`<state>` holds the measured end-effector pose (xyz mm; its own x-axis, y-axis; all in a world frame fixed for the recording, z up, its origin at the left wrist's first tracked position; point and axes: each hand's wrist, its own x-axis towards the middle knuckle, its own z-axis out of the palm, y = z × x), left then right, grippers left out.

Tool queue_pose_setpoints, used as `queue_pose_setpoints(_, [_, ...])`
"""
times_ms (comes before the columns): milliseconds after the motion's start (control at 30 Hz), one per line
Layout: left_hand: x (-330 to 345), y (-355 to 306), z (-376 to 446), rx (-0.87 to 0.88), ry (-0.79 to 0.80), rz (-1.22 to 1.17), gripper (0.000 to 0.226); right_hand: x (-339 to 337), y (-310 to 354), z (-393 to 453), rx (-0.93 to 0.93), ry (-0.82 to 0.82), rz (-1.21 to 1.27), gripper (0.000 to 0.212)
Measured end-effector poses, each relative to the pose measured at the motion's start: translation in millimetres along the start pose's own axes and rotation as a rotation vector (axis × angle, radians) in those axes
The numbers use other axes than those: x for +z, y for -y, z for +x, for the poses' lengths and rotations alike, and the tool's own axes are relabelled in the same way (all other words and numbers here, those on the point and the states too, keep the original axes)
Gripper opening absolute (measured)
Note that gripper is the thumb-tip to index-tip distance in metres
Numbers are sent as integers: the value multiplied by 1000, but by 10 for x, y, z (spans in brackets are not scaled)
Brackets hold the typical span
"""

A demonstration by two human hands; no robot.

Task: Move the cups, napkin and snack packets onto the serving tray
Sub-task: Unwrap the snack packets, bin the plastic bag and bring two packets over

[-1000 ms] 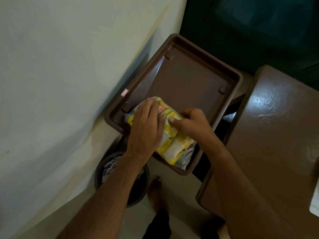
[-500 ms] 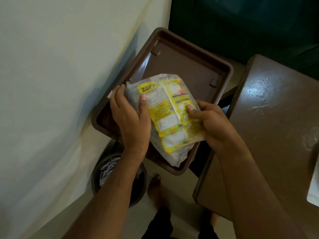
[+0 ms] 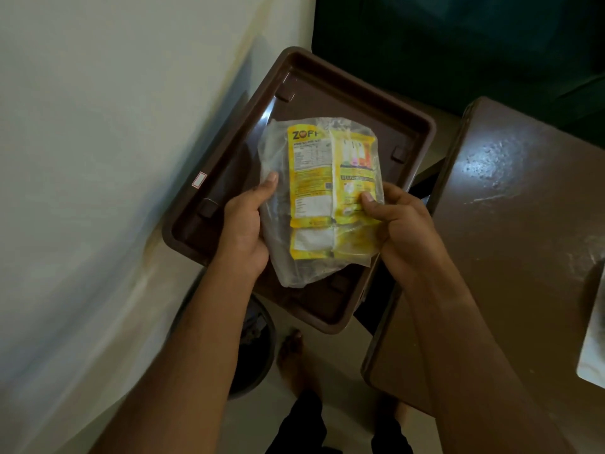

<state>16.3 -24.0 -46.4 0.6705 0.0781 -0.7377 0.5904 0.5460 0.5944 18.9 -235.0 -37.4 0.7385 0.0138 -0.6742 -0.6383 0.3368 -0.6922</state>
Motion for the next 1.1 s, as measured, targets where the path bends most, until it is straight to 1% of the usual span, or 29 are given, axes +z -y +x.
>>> queue_pose_setpoints(67, [6,-12,25,6,-42,31,38,5,2,-4,-16,-13,-1,37])
queue_pose_setpoints(167, [2,-41,67,50,-105,113,24,25,-10,-13,-28,-29,6,37])
queue_pose_setpoints(300, [-27,-67,85,119,-164,272,44,65,-36,-26,-43,-32,-8,43])
queue_pose_setpoints(467, [-149,-98,94,203,-203,408,36,86,-29,-45,-56,-60,1,42])
queue_pose_setpoints(533, [-185,-103,90,215,-229,432,43,100,-25,-55,-60,-77,-17,41])
queue_pose_setpoints(700, [-179,-98,68,312,-334,580,78,143,-44,-77,-75,-124,-44,41])
queue_pose_setpoints(767, [-163,-97,60,343,-337,615,87,141,-42,-80,-87,-148,-43,41])
queue_pose_setpoints(833, [-135,-92,64,378,-352,764,95,140,-42,-83,-103,-173,-49,41])
queue_pose_setpoints(900, [-96,-75,66,408,-420,983,105,142,-47,-89,-124,-197,-55,42])
queue_pose_setpoints(933, [-71,-63,56,421,-458,1056,109,143,-46,-94,-135,-210,-55,42])
queue_pose_setpoints(1000, [-21,-26,16,462,-528,1126,112,149,-48,-112,-146,-235,-37,41])
queue_pose_setpoints(1033, [-6,2,-8,498,-566,1142,110,147,-46,-120,-143,-249,-15,40])
queue_pose_setpoints(1100, [10,67,-98,612,-629,1135,95,142,-34,-136,-127,-293,48,36])
